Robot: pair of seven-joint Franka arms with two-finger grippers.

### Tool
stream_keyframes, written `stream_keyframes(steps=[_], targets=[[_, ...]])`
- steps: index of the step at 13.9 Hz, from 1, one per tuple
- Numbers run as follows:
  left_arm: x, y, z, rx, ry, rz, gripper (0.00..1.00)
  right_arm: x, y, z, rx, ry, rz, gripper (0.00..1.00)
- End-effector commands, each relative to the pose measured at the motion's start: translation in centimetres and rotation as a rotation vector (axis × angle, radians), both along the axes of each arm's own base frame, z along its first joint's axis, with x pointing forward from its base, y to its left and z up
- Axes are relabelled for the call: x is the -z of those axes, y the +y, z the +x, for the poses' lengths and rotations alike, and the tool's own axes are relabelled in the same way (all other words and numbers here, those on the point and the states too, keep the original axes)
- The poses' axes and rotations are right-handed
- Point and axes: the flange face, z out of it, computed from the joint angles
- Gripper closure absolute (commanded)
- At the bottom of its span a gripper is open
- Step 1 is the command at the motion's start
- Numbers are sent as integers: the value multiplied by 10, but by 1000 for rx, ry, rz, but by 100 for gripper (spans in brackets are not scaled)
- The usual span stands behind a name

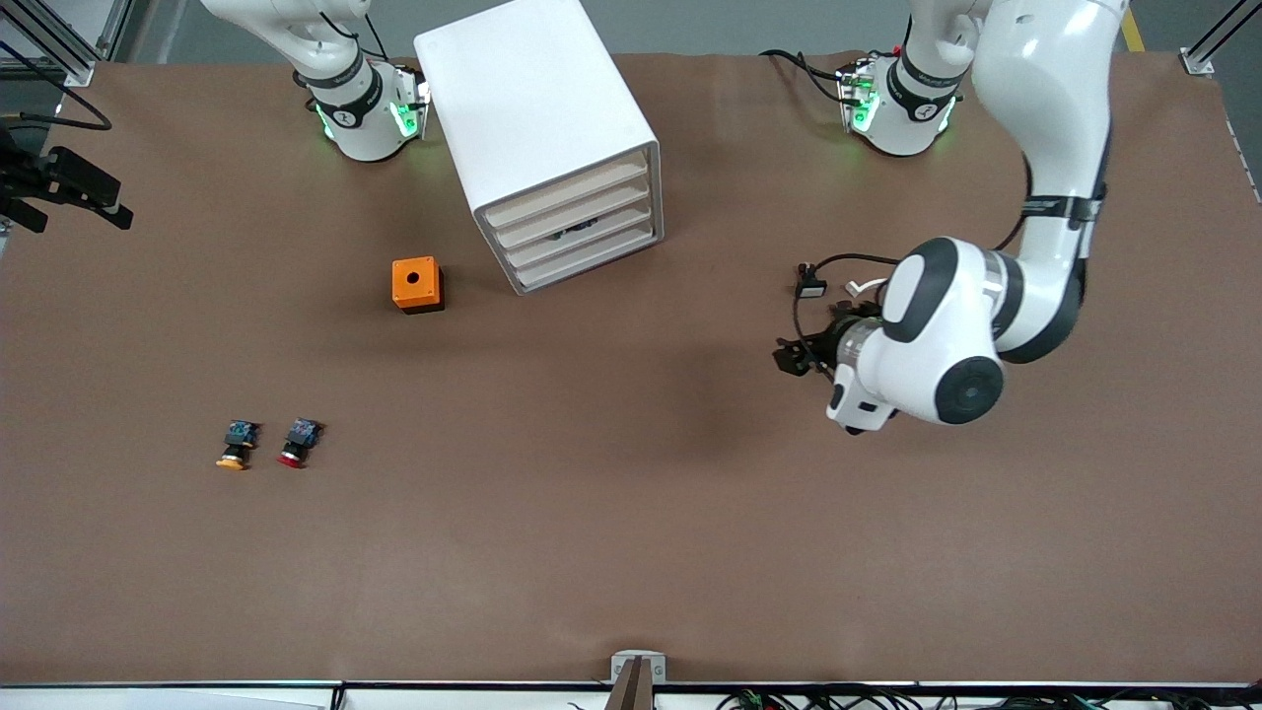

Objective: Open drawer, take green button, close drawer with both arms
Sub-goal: 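Reach the left gripper to the white cabinet's drawer handle, then grasp the drawer handle with the left gripper and pull it open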

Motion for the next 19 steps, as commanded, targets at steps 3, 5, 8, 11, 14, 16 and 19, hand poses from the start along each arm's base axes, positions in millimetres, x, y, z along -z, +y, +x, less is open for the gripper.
stream_keyframes(steps=[3,5,8,11,14,16,19], targets=[[36,-67,-14,-289,222,121,0,-5,1,-6,10,-6,14,0],[59,-92,-25,-415,335,202,0,-5,1,-6,10,-4,15,0],[85,-121,-44,-596,520,332,0,-5,1,-6,8,-4,13,0],[118,-147,-67,-727,690,501,0,-6,4,-6,2,-5,12,0],[140,-172,-93,-762,818,601,2,-4,4,-5,2,-2,12,0],[156,-182,-107,-780,887,661,14,-4,4,-5,1,-2,12,0],[176,-190,-123,-772,928,709,26,-3,2,-5,4,4,5,0]])
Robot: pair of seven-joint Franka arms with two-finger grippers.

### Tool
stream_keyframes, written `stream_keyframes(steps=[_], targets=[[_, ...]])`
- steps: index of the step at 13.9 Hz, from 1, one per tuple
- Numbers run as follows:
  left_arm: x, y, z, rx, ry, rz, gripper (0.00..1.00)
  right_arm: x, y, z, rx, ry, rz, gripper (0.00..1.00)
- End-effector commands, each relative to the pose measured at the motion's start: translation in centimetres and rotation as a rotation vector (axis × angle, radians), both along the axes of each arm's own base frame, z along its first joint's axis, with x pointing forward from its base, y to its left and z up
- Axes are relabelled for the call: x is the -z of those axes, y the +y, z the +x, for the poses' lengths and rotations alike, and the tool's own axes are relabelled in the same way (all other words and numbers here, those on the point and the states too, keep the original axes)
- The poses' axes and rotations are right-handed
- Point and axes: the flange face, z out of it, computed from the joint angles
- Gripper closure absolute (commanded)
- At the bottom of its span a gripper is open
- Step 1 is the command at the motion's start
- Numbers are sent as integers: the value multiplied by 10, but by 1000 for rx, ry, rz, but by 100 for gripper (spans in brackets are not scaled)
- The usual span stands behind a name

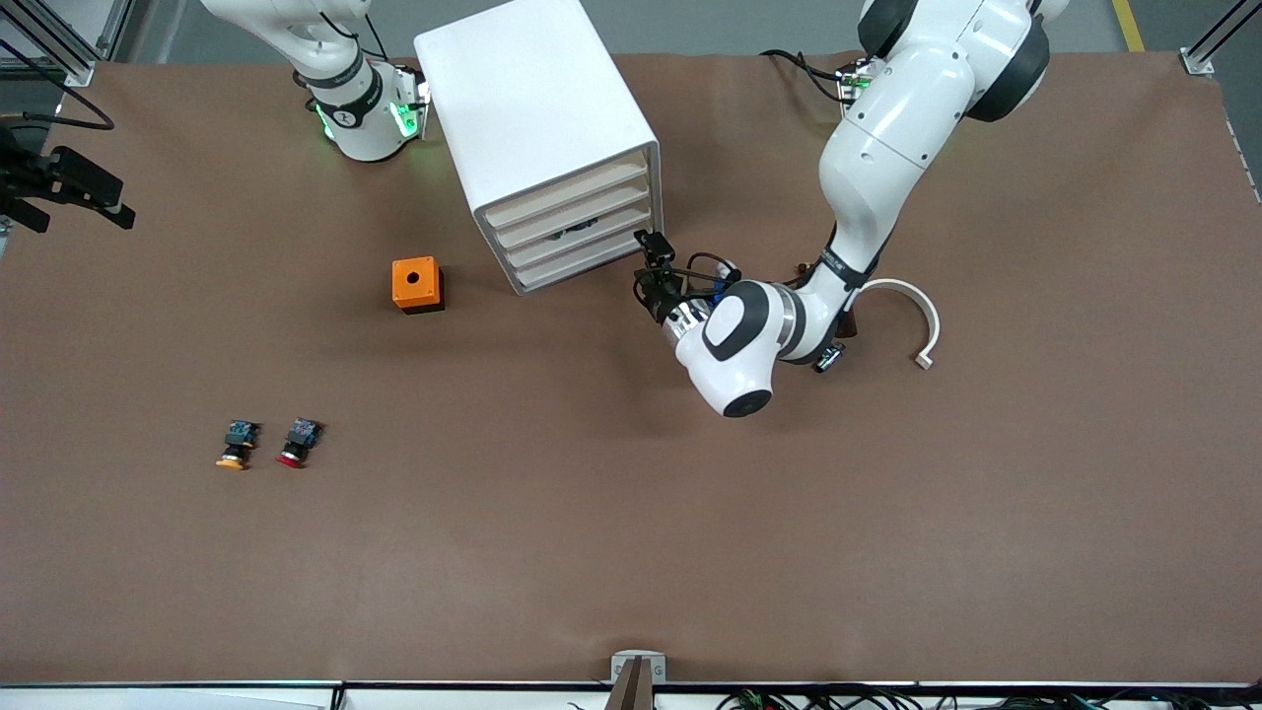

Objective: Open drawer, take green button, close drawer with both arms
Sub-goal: 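Grasp the drawer handle with the left gripper and pull it open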

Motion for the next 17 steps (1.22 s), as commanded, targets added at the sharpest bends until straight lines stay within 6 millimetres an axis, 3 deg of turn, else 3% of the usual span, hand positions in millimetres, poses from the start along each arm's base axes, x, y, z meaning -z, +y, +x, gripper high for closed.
stream_keyframes(steps=[1,7,11,14,17], targets=[[16,-8,-9,-13,79,23,28,-3,-2,-5,8,1,2,0],[27,-32,-61,74,167,22,48,-5,-7,-6,9,-5,-44,0],[30,-38,-70,91,173,23,70,-5,-8,-6,13,-3,-47,0],[32,-37,-65,72,172,24,89,-5,-6,-6,12,-4,-38,0],[32,-34,-59,37,186,40,95,-6,-4,-5,10,-8,-31,0]])
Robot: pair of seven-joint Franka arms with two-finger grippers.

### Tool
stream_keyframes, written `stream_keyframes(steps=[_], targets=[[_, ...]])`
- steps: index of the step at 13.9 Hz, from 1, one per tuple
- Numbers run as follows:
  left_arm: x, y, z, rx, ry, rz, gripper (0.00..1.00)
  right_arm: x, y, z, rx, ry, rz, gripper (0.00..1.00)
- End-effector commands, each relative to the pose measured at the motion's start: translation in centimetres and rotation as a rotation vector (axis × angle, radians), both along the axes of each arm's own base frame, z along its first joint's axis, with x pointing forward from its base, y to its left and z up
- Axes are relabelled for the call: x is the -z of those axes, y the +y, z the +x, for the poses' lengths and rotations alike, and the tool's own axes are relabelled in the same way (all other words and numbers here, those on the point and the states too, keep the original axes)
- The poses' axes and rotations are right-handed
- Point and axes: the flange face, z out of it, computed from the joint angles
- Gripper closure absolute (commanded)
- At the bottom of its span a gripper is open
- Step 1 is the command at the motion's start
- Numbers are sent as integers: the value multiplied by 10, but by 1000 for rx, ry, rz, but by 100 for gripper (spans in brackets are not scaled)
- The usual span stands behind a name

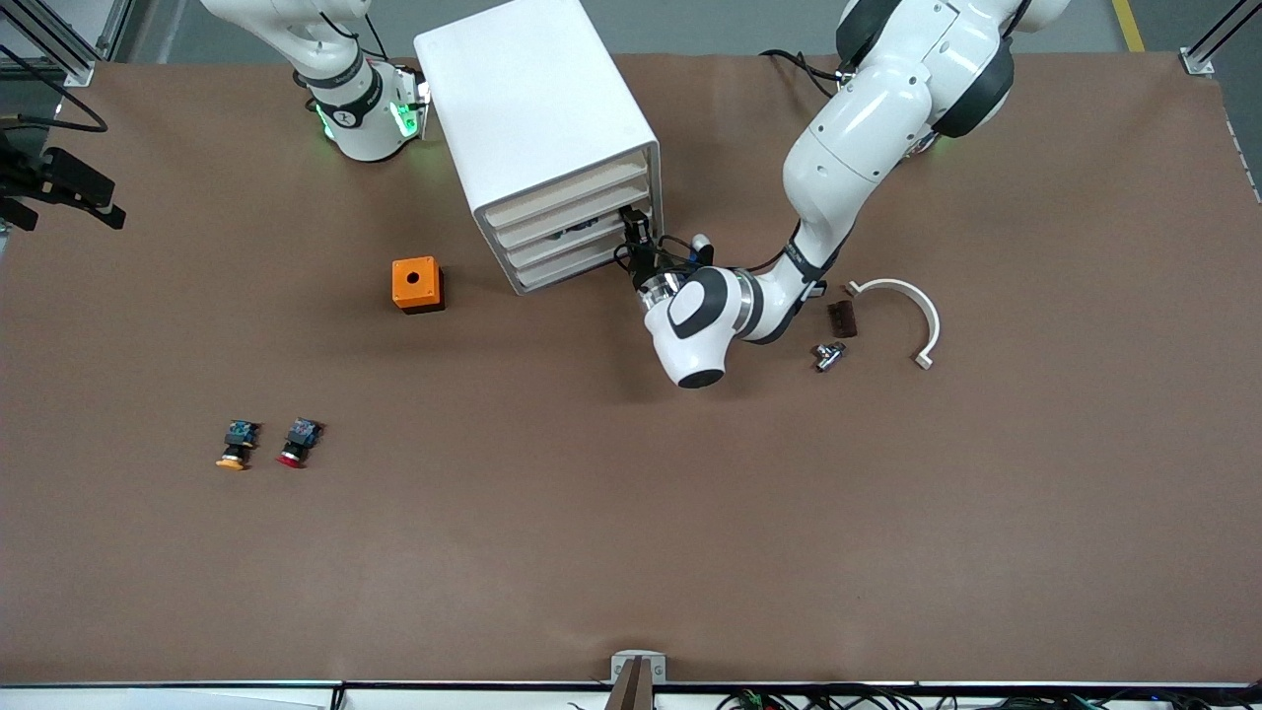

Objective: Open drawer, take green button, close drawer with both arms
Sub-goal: 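Grasp the drawer handle with the left gripper and pull it open, then reach the right gripper into the open drawer while the left gripper releases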

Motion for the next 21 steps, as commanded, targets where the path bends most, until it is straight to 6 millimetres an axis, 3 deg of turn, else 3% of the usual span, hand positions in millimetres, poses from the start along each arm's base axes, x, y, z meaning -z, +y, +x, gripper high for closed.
stream_keyframes(steps=[1,4,7,9,11,13,15,18,20,21], targets=[[-4,0,9,-44,18,-11,95,-6,2,-5,5,-12,1,0],[-5,10,26,-91,8,-15,95,-6,5,-4,3,-15,19,0],[-3,37,65,-222,-11,-20,91,-9,5,-3,3,-16,26,0],[-3,50,83,-282,-24,-21,91,-17,4,1,-6,-29,22,0],[-4,63,99,-332,-30,-25,90,-12,5,6,-9,-13,16,0],[-5,76,112,-377,-29,-29,89,4,6,18,-12,18,13,0],[-4,87,124,-417,-42,-25,88,38,10,36,-19,83,18,0],[-3,97,132,-438,-50,-21,86,55,15,52,-40,102,7,0],[-3,102,136,-445,-51,-19,85,104,11,77,-38,179,9,0],[-2,102,136,-445,-50,-18,83,104,9,78,-48,176,8,0]])
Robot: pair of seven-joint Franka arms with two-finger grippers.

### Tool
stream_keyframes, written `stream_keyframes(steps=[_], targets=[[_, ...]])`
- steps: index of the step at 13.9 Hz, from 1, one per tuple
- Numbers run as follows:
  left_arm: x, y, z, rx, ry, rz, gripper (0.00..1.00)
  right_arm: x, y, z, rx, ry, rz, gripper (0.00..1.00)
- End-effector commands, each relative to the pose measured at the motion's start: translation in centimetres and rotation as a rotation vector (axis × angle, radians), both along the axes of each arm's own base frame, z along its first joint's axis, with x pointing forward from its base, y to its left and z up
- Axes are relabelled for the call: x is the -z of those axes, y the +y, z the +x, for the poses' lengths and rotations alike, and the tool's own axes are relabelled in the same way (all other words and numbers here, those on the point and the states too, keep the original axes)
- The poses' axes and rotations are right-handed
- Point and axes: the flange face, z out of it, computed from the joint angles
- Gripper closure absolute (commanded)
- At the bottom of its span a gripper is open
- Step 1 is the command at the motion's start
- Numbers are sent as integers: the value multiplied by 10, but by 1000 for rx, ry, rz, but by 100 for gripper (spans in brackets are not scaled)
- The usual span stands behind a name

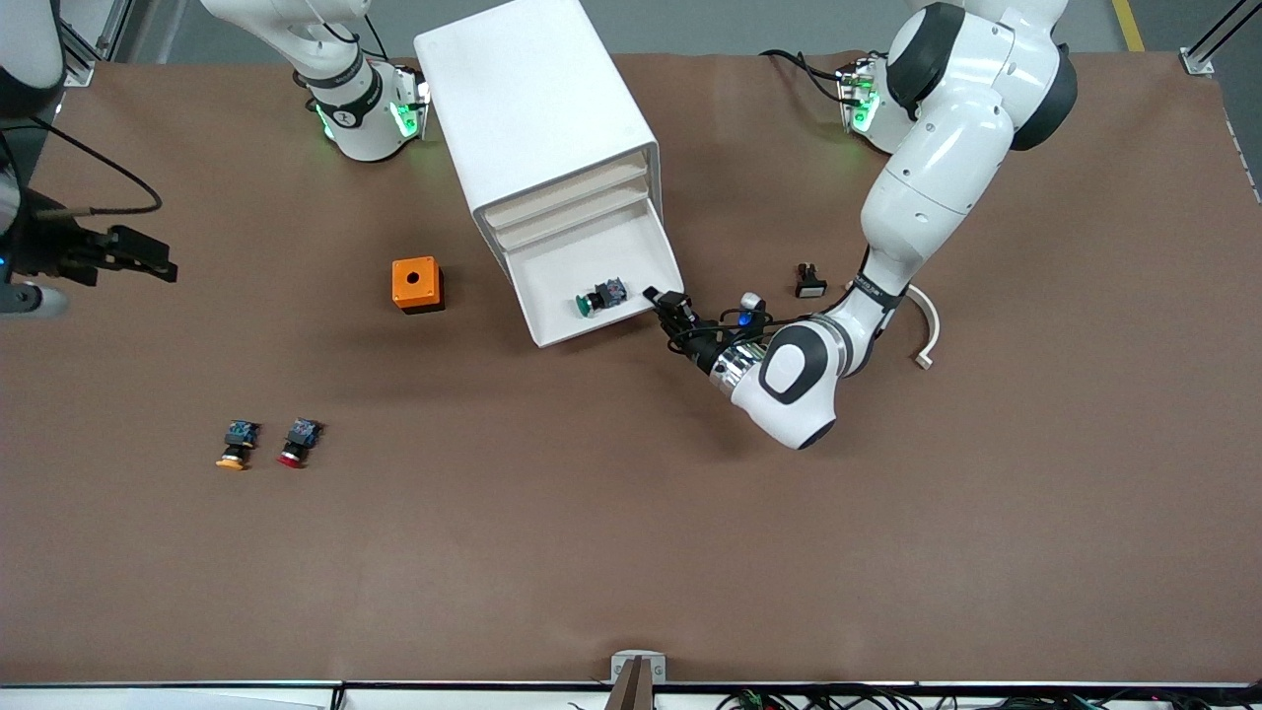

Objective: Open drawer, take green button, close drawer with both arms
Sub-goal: 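Reach the right gripper into the open drawer while the left gripper releases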

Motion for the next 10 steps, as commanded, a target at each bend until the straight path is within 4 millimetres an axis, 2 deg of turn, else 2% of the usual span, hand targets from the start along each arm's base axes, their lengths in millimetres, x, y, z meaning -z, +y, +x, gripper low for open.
stream_keyframes(steps=[1,2,3,4,6,7,8,10], targets=[[-1,4,10,-44,-8,-6,82,11,2,17,-22,16,-4,1],[-2,7,13,-50,-14,-12,71,10,6,18,7,10,8,2],[-1,13,17,-58,-19,-13,52,11,14,19,99,13,-1,2],[-2,17,20,-59,-35,-23,36,10,37,19,171,17,-10,1],[-15,17,31,-28,-167,-134,17,10,91,18,248,10,-38,0],[-24,18,38,-13,-233,-196,15,15,118,16,281,-2,-47,0],[-33,21,47,-3,-300,-250,13,34,142,14,301,-9,-52,0],[-54,29,69,15,-428,-326,11,56,199,4,369,-45,-43,0]])
